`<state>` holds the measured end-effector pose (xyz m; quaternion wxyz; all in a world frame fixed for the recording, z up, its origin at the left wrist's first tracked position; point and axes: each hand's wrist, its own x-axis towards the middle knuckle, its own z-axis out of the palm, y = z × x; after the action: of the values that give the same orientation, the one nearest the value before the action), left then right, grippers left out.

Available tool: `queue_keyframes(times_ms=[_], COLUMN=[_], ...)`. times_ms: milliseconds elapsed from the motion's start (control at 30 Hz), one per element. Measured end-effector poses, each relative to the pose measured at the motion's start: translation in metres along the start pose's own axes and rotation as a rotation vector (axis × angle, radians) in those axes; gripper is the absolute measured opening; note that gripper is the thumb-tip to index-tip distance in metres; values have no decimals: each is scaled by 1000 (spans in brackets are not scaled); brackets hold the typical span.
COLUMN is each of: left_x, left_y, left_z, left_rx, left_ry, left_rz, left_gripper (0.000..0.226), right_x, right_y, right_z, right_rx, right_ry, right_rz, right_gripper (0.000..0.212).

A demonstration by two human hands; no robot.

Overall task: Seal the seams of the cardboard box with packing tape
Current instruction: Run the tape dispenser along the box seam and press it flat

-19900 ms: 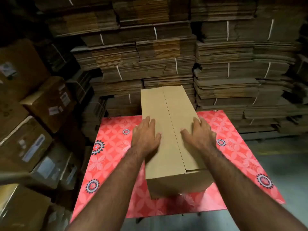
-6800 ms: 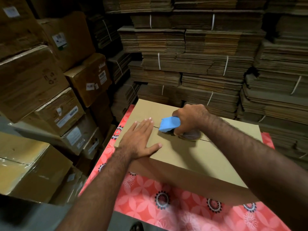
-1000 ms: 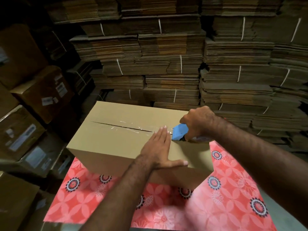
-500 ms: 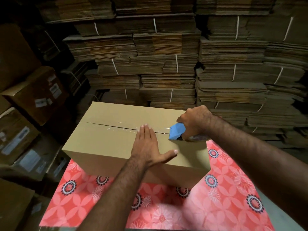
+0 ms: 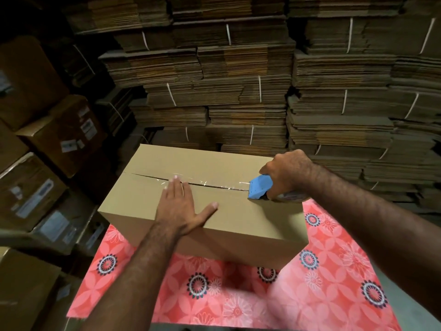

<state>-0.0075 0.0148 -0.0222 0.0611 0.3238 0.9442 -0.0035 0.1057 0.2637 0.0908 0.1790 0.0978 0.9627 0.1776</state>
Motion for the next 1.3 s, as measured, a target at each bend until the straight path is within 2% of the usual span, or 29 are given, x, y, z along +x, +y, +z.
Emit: queue_keyframes(times_ms=[133,333,500,700,900,1133,1233,1300], left_x=[2,2,7,10,11,7,5,1], left_y=[31,91,97,87,86,87,109,143], left_z=[-5,3,7,9,7,2,-1,1], left_rx=[-78,-79,-14,34,67,73,-30,-73], left_ry=[-33,-95,-35,-44,-92,-101,-93,-93], left_rz=[28,394,521,504,499,500,479,538], left_gripper=[132,148,159,156,153,151,148,147], right_x=[1,2,2,-12,-53,-47,-47,-47], right_y=[0,0,3,35,92,92,92,92], right_z=[1,2,1,12,55,85,87,86], right_rx=[6,-13,-41,71,122,166,146,127], right_ry=[-3,-6,-9,16,-53,22,39,47], right_rz=[18,-12,-90,-81,17,-34,-33,-37], right_gripper=[65,68,72,75,76,78,78,78])
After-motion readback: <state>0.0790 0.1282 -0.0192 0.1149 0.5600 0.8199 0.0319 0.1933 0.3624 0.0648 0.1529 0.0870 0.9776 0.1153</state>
